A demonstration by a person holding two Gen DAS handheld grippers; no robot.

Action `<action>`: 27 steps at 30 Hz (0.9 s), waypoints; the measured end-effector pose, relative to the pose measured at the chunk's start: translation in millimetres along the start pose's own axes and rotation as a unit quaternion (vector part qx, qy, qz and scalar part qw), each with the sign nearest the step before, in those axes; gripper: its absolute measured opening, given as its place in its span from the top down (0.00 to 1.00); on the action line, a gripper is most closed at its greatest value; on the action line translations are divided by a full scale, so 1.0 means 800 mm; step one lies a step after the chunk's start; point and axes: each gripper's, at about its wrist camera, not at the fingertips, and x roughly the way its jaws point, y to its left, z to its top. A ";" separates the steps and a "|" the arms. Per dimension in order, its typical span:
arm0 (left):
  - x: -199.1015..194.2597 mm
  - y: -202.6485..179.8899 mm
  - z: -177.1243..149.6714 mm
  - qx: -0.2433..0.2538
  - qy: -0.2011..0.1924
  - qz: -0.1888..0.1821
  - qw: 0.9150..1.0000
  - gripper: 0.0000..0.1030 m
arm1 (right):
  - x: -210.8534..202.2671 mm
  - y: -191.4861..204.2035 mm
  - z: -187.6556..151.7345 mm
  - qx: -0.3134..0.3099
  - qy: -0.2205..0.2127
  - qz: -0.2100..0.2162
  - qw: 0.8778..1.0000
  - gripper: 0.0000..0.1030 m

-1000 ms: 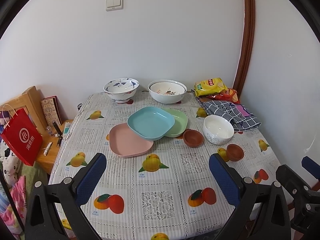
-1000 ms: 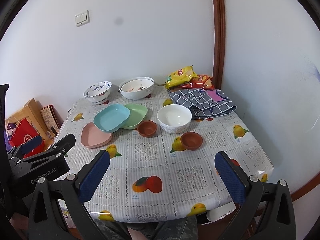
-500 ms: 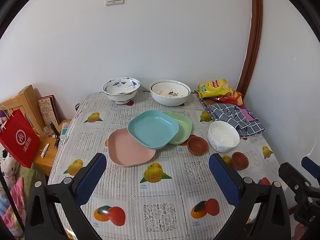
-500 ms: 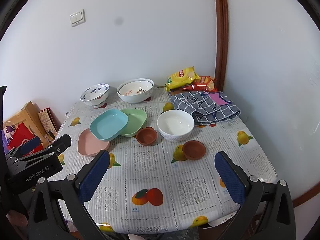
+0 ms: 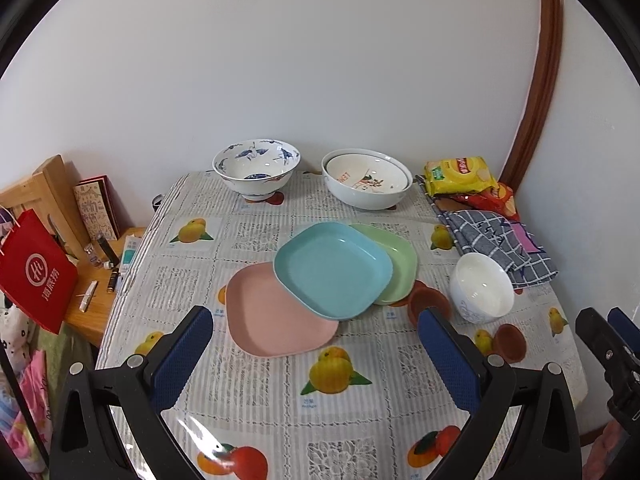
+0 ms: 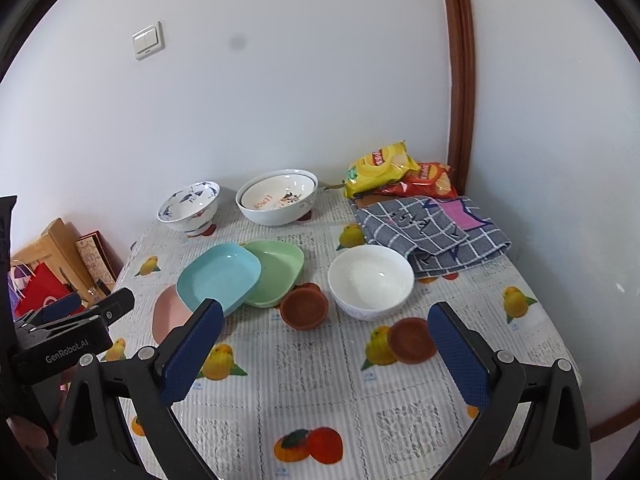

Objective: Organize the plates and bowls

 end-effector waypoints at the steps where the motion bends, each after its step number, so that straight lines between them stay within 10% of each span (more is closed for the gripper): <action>1: 0.007 0.004 0.003 -0.003 0.003 0.004 1.000 0.00 | 0.005 0.003 0.002 -0.001 -0.001 0.003 1.000 0.04; 27: 0.169 0.046 0.033 -0.028 0.074 0.017 0.997 0.14 | 0.196 0.065 -0.004 -0.028 0.115 0.051 0.992 0.32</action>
